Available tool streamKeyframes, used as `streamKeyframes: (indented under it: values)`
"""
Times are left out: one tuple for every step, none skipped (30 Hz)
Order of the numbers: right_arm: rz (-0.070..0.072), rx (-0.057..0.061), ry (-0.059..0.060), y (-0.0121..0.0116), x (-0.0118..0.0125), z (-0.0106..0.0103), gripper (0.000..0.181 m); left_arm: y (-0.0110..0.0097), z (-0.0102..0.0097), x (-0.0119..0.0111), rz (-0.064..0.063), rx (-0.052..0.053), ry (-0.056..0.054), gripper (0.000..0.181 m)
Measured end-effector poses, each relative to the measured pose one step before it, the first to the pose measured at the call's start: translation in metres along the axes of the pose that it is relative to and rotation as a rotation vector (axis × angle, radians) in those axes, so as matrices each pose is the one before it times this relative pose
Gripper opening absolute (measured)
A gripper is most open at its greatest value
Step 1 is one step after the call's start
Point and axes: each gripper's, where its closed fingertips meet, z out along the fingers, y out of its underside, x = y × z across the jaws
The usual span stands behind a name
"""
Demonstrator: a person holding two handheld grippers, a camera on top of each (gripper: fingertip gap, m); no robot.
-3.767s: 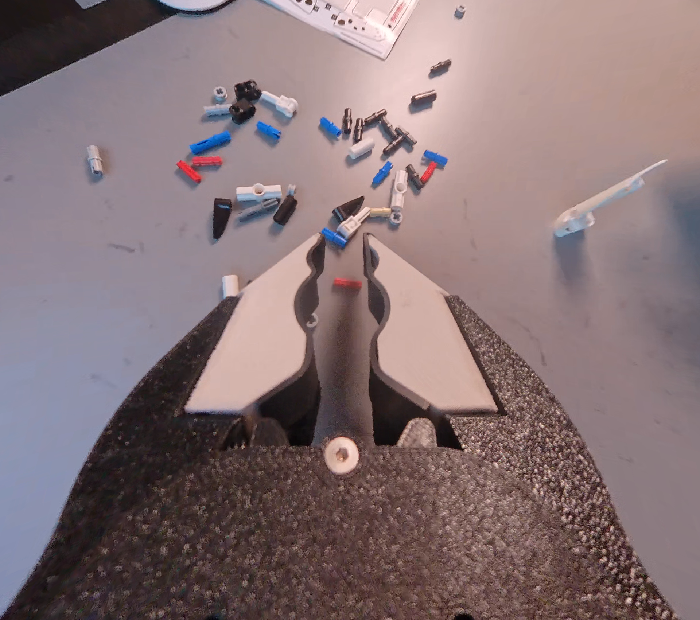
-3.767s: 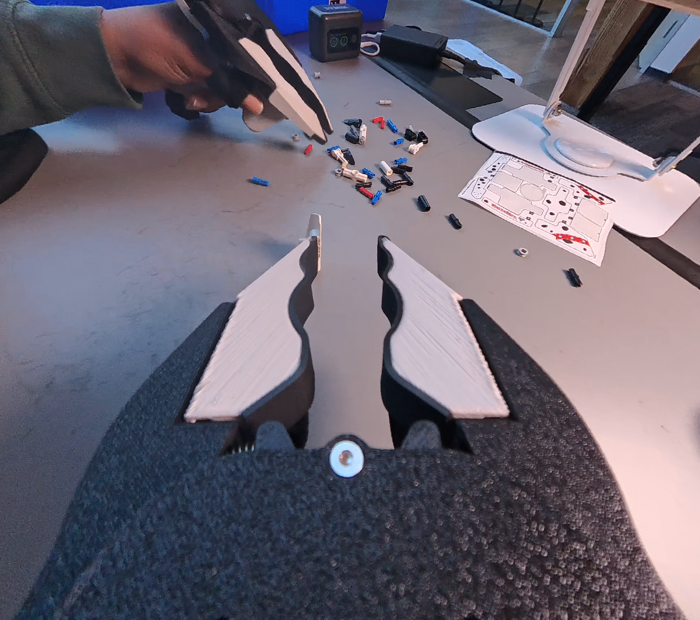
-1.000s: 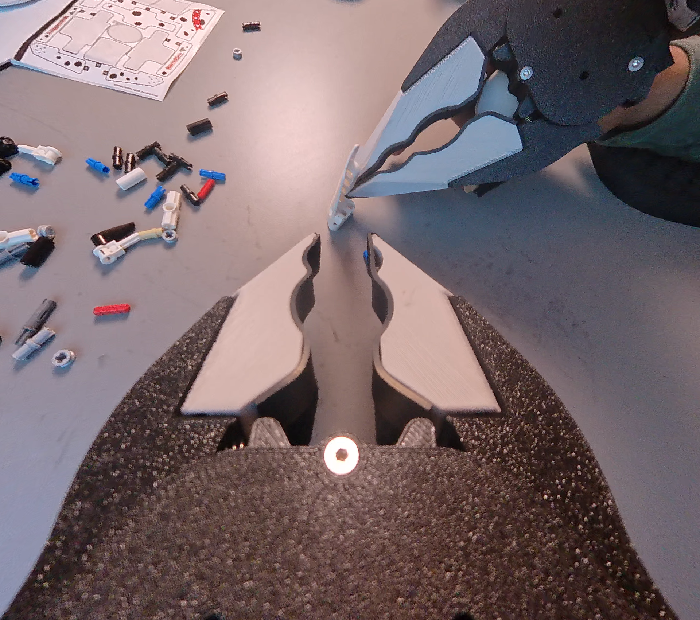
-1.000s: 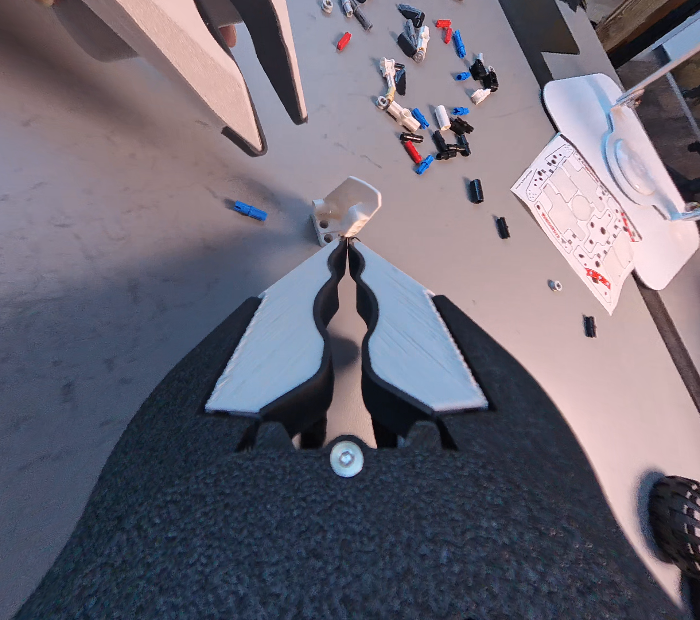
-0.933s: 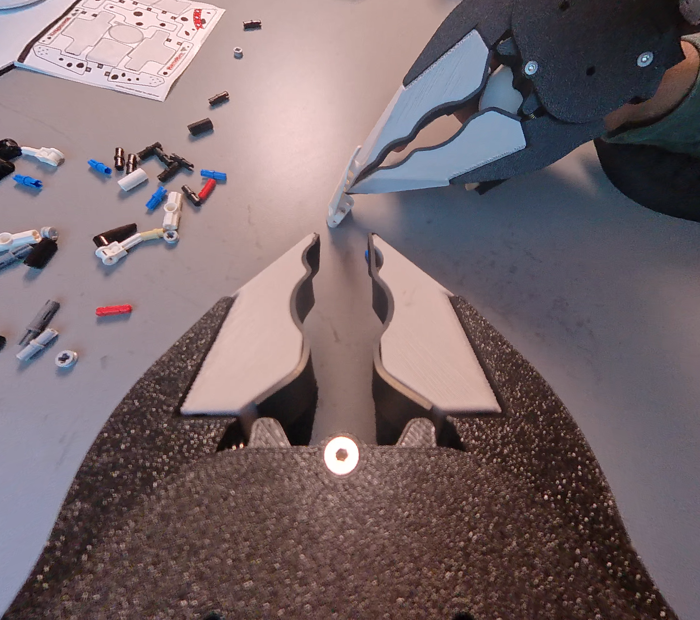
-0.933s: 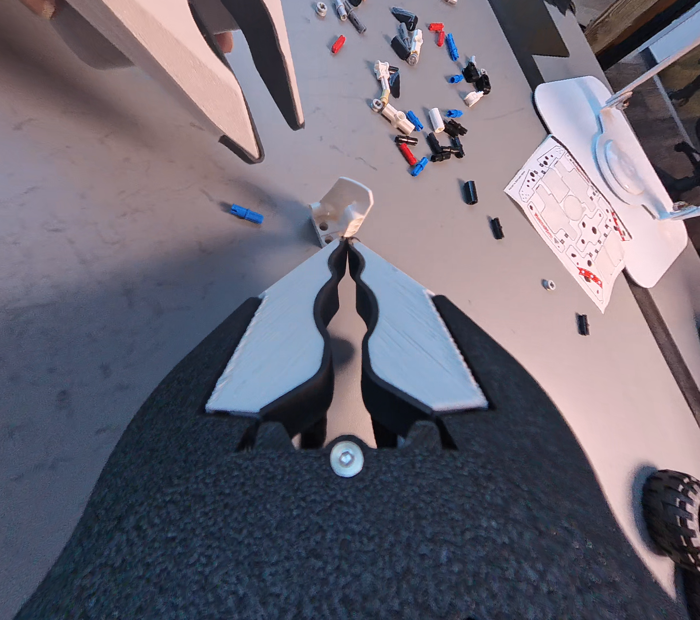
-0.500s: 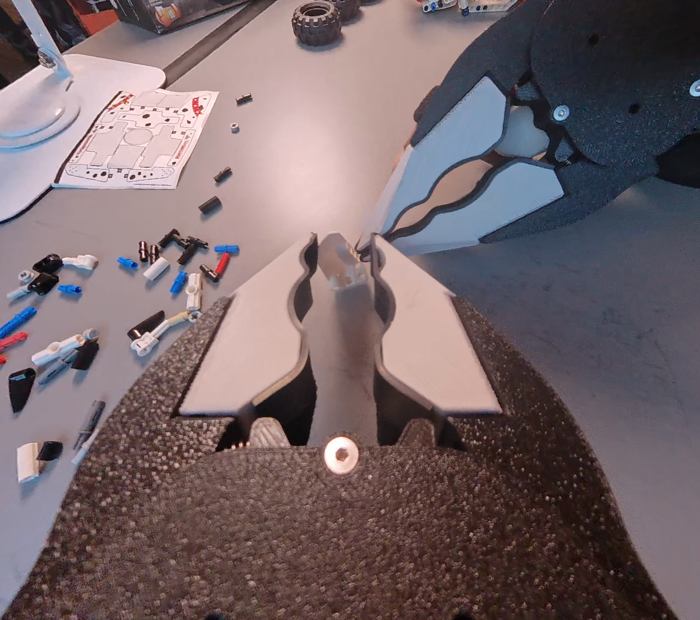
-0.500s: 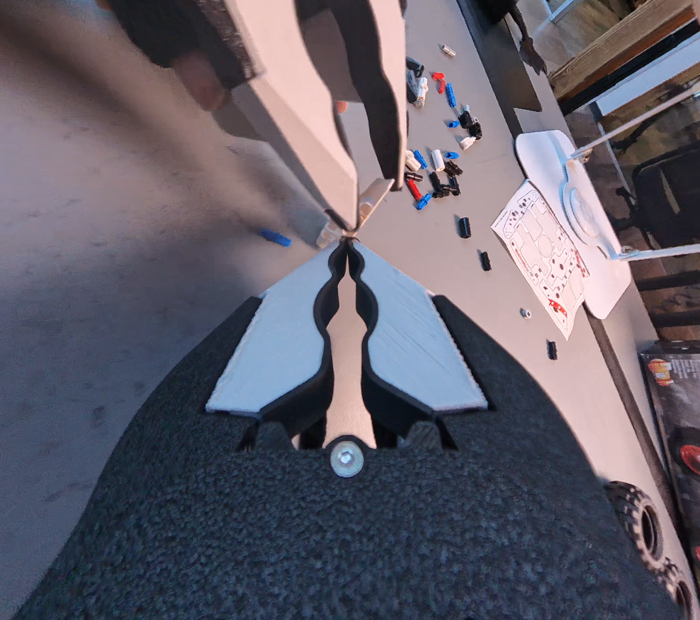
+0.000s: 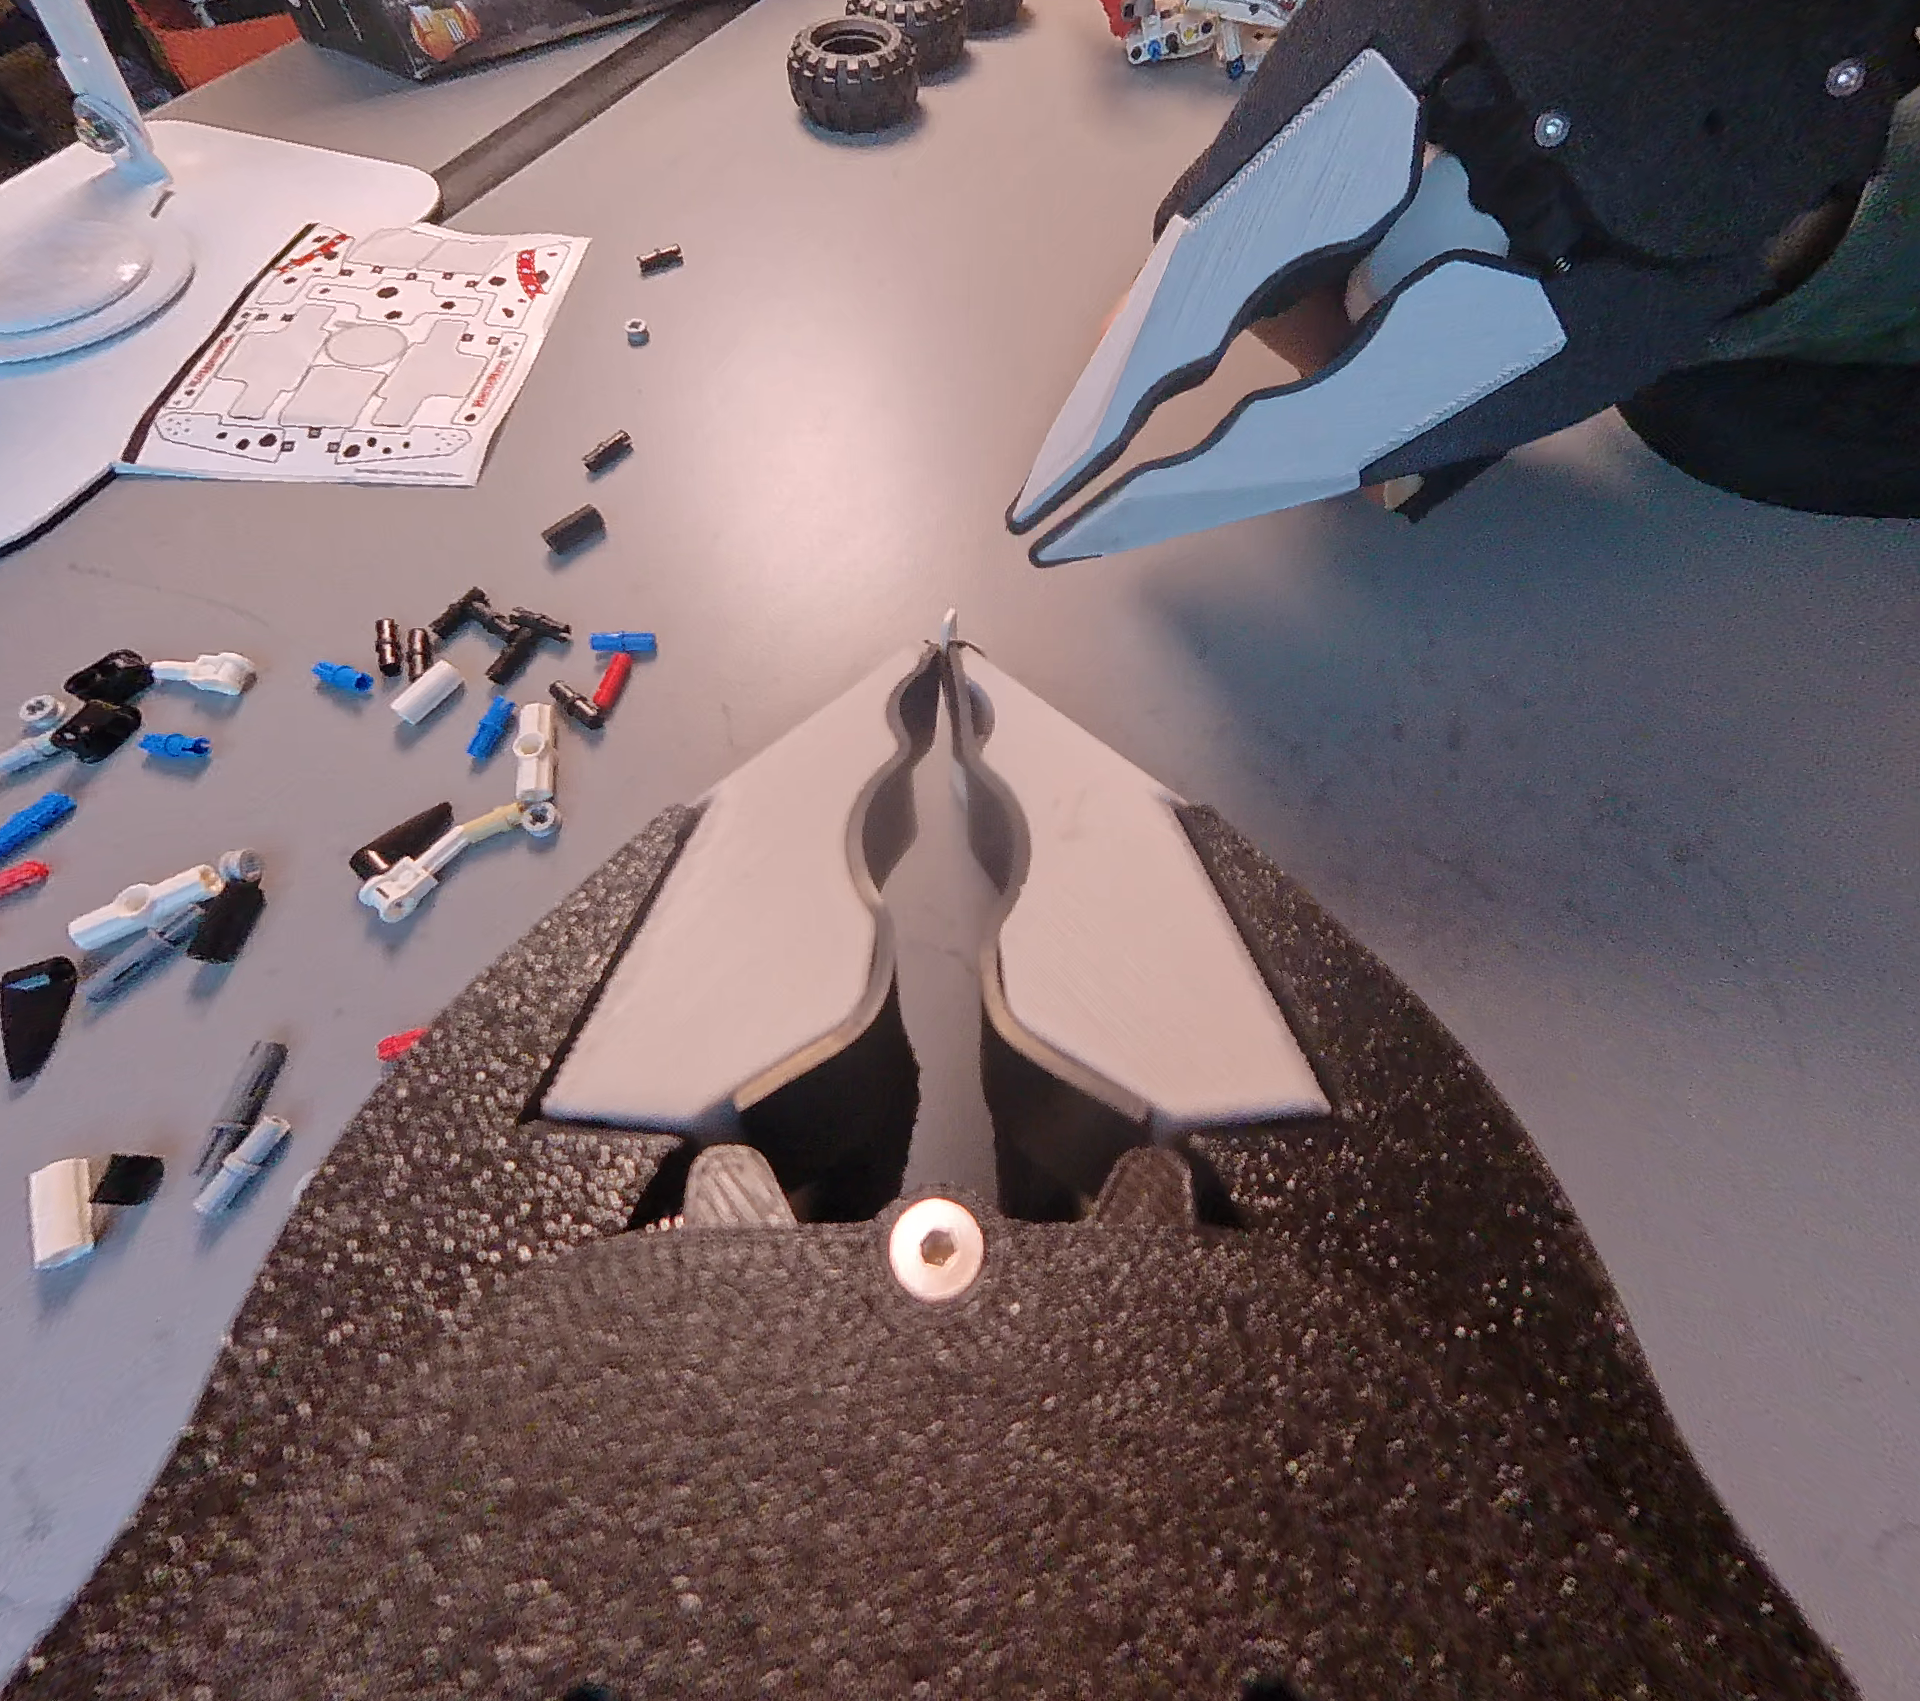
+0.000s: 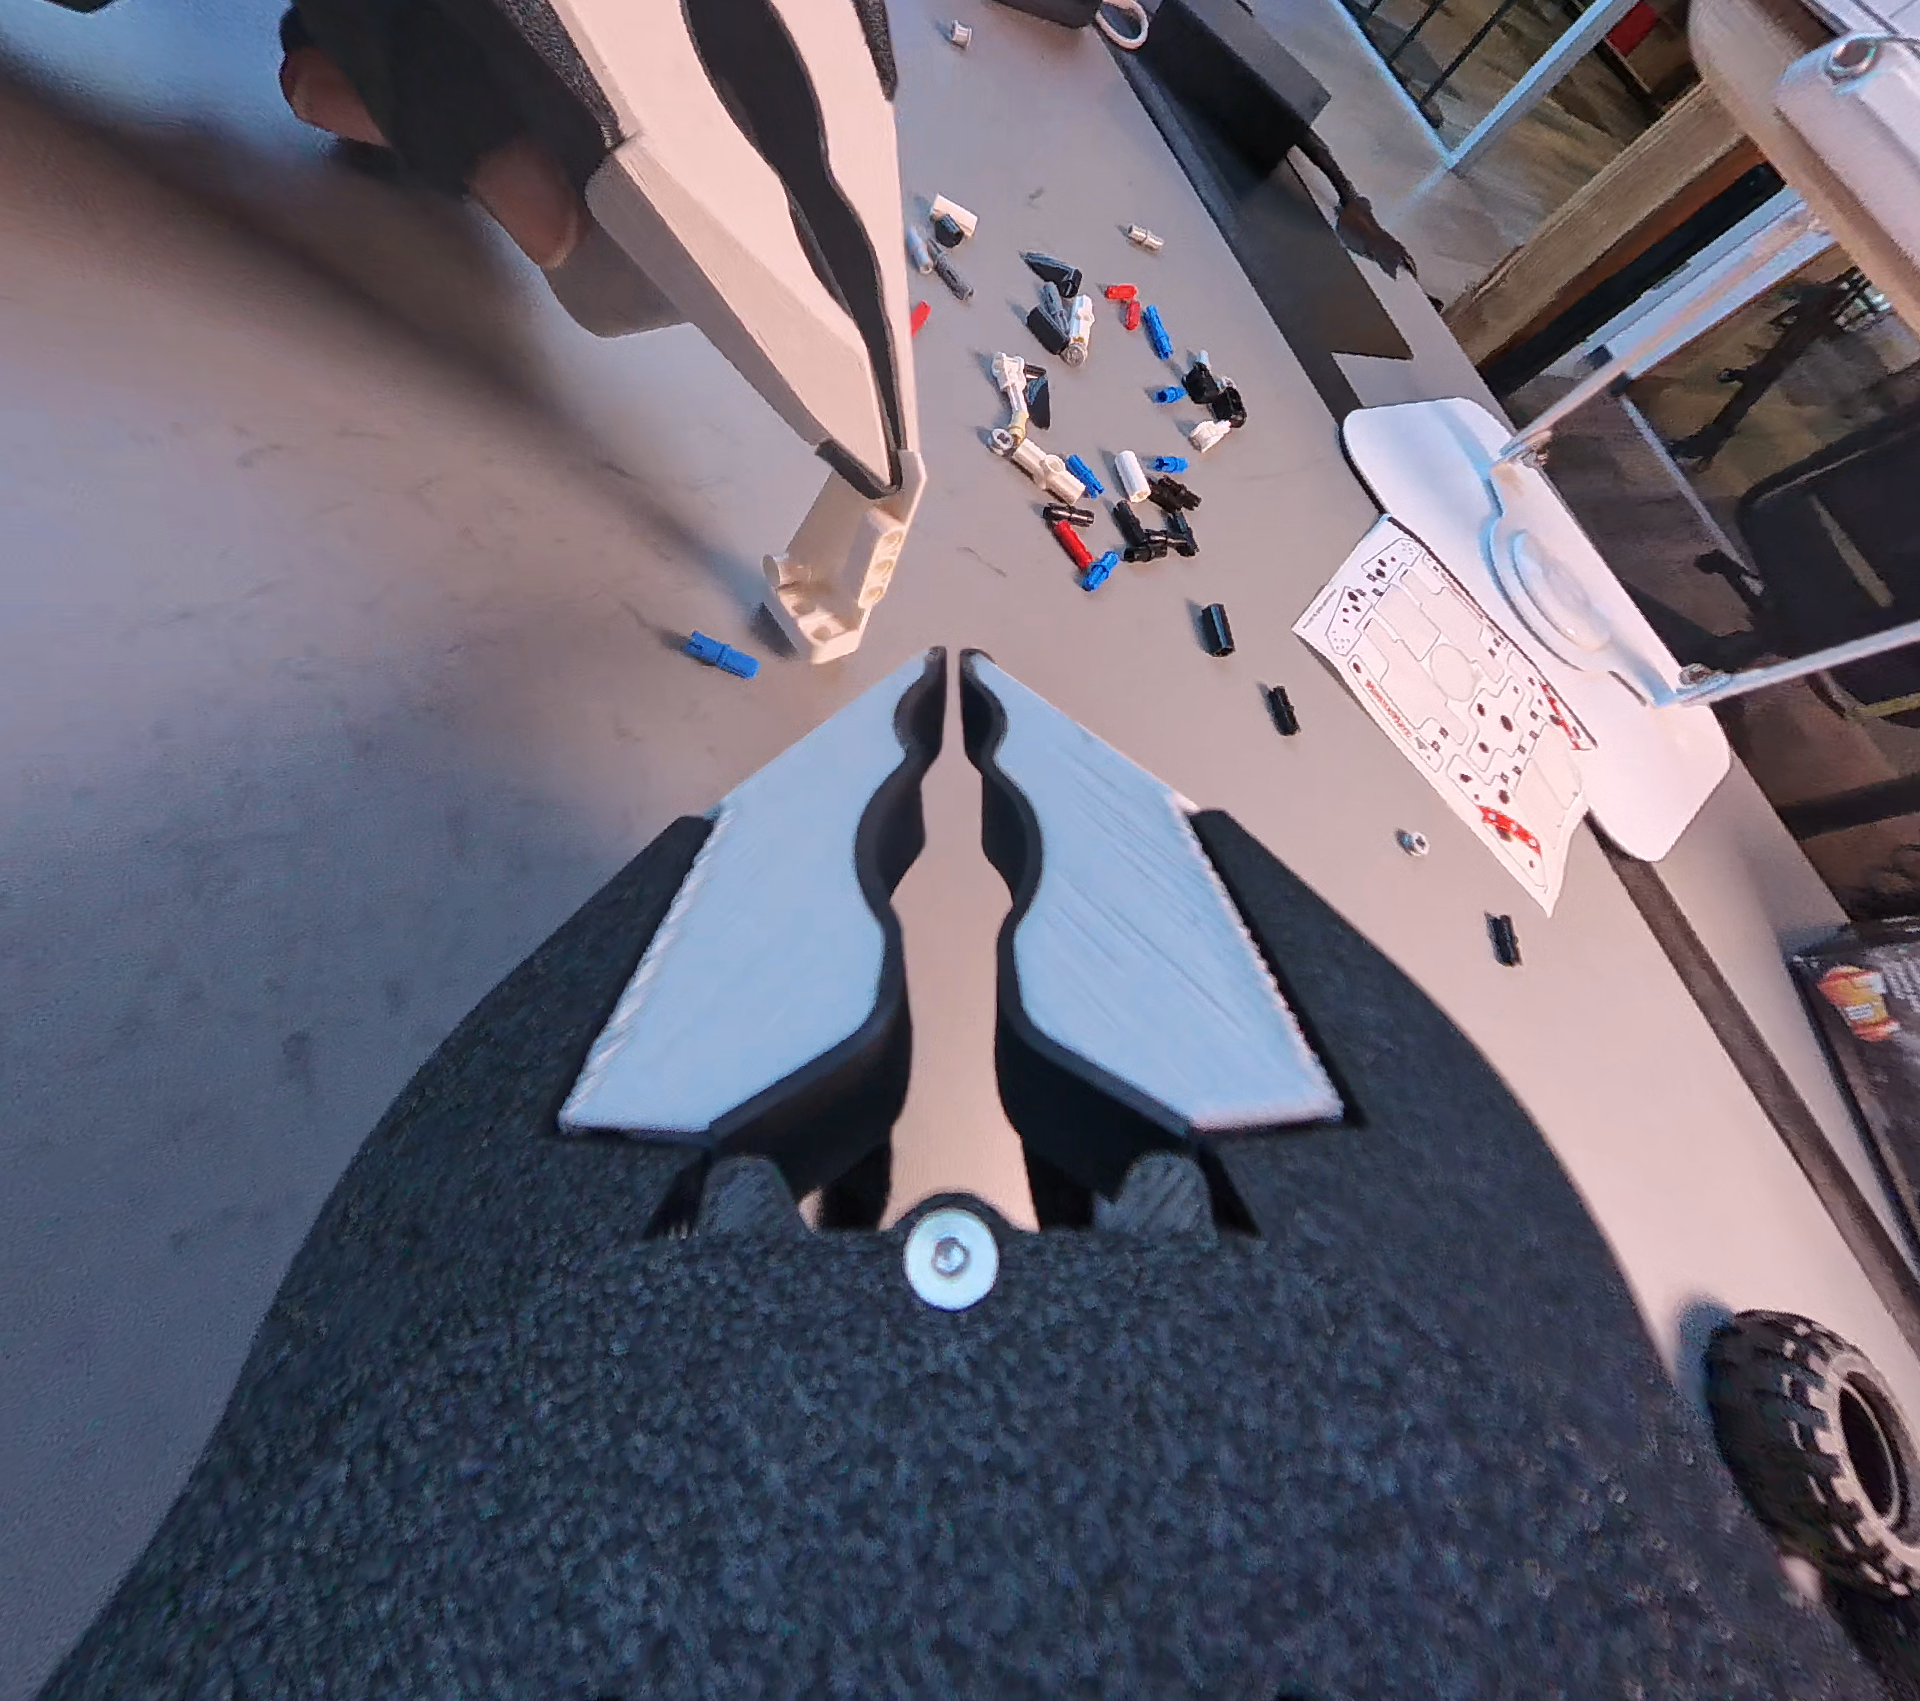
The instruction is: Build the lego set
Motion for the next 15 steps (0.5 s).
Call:
streamKeyframes:
  values:
    - [0.0208,0.01,-0.0155,-0.00019,-0.00036,-0.00115,0.006,-0.0019,-0.00136,0.00012,-0.0045,0.0136,0.002,0.0]
    - [0.025,0.0123,-0.0306,-0.00084,-0.00255,-0.00081,0.011,-0.00285,-0.00155,0.00064,-0.0072,0.0177,0.0065,0.0]
    - [0.026,0.0192,-0.0291,-0.00196,-0.00254,-0.00089,0.017,-0.00432,-0.00185,0.00153,-0.0095,0.0256,0.0123,0.0]
    - [0.0221,0.0265,-0.0276,-0.00328,-0.00259,-0.00102,0.02,-0.00641,-0.00225,0.00309,-0.0128,0.0386,0.0219,0.001]
    - [0.0178,0.0296,-0.0303,-0.00396,-0.00337,-0.00112,0.025,-0.00863,-0.00267,0.00489,-0.0165,0.0511,0.0333,0.0]
    - [0.0166,0.0284,-0.0265,-0.0044,-0.00294,-0.00106,0.03,-0.00971,-0.00295,0.00496,-0.018,0.0564,0.032,0.0]
    - [0.0143,0.0268,-0.0224,-0.00425,-0.00251,-0.00112,0.032,-0.00981,-0.00293,0.00536,-0.0165,0.0569,0.0333,0.0]
    - [0.0143,0.0309,-0.0273,-0.00493,-0.00346,-0.00127,0.034,-0.00908,-0.00262,0.00525,-0.0159,0.0549,0.0327,0.0]
    - [0.0197,0.0332,-0.0316,-0.00557,-0.00439,-0.00125,0.035,-0.00758,-0.00214,0.00389,-0.0127,0.0474,0.0215,0.001]
    - [0.0259,0.0326,-0.0339,-0.00578,-0.00497,-0.00081,0.035,-0.00595,-0.00162,0.00324,-0.0095,0.0394,0.0181,0.0]
    - [0.028,0.0341,-0.0305,-0.00594,-0.00467,-0.00059,0.035,-0.0041,-0.00123,0.00353,-0.0106,0.0301,0.0218,0.0]
    - [0.0254,0.0313,-0.0232,-0.00541,-0.00342,-0.00076,0.033,-0.00275,-0.00087,0.00269,-0.0127,0.022,0.0182,0.0]
    - [0.0213,0.022,-0.0087,-0.00384,-0.00087,-0.00061,0.027,-0.00255,-0.00083,0.00145,-0.0091,0.0218,0.0106,0.001]
    - [0.0151,0.0189,0.004,-0.00318,0.00148,-0.00105,0.019,-0.0017,-0.00063,0.0017,-0.0047,0.0148,0.0118,0.001]
    - [0.0103,0.0138,-0.0072,-0.00234,-0.00007,-0.00099,0.019,-0.00165,-0.00061,0.00052,-0.002,0.0117,0.0034,0.001]
